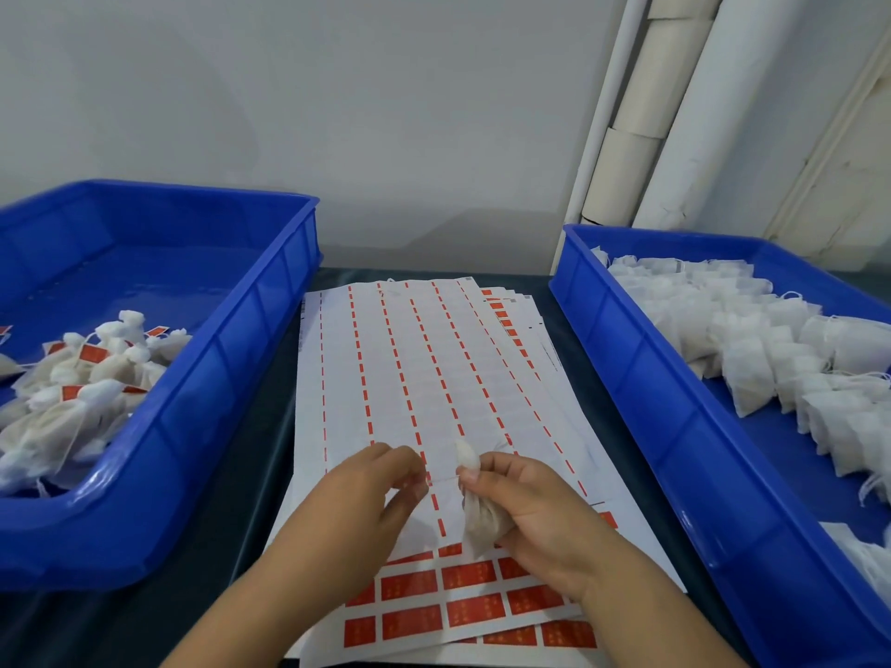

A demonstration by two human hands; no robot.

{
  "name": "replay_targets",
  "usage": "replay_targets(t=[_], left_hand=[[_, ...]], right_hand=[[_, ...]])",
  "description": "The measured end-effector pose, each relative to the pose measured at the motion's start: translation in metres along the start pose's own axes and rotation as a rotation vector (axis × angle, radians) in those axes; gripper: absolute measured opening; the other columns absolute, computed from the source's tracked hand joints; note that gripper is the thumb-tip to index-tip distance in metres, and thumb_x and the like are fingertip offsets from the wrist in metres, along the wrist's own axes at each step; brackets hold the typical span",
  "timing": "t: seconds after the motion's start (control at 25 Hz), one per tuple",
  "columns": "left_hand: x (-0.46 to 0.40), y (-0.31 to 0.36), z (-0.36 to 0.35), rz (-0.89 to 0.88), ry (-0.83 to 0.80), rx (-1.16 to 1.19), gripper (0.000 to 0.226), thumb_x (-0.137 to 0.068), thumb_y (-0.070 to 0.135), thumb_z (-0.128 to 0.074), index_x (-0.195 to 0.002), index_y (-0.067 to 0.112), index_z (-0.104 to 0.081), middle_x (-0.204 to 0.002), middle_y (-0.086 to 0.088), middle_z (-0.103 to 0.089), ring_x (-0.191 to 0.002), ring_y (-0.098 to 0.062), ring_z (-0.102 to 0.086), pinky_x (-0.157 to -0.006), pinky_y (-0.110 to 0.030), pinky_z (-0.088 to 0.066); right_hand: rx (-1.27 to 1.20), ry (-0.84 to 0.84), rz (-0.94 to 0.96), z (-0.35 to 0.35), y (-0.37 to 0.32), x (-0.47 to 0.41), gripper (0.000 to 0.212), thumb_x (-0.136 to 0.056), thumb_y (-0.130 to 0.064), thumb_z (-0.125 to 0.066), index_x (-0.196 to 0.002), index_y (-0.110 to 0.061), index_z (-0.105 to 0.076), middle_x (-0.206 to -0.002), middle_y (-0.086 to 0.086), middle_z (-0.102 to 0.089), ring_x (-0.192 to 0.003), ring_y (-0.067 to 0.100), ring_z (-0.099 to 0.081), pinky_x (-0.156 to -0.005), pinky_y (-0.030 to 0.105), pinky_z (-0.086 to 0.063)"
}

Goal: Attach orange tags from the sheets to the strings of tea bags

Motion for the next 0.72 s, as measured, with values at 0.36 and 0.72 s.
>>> replay_targets(t=[0.36,0.72], left_hand=[[-0.018,0.023,0.018,-0.033,0.349,0.068,0.015,-0.092,0.025,-0.052,-0.086,0.039,-0.048,-0.082,0.025,-0.047,-0.074,0.004,-0.050,-0.064,-0.004,-0.032],[-0.018,0.098,-0.018,-0.339,0.196,0.173,0.013,-0.095,0.027,-0.050,-0.088,0.038,-0.047,-0.091,0.020,-0.054,-0.082,-0.004,-0.055,-0.072,-0.008,-0.044]], right_hand=[[0.159,0.070,0.034,0.031,0.000,0.025,0.026,-0.079,-0.022,-0.070,-0.096,-0.041,-0.067,-0.100,-0.003,-0.069,-0.096,0.021,-0.069,-0.085,0.041,-0.056],[-0.185,-0.131,0.082,0.070,0.001,0.063,0.024,-0.066,-0.033,-0.080,-0.072,-0.011,-0.073,-0.080,0.011,-0.069,-0.085,0.026,-0.068,-0.078,0.033,-0.053]])
Point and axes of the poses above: each hand's wrist, its own x-axis away from the middle knuckle, its own z-axis out of the back of the hand, y = z × x, the point moved 3 cm from there along -x, towards the middle knuckle
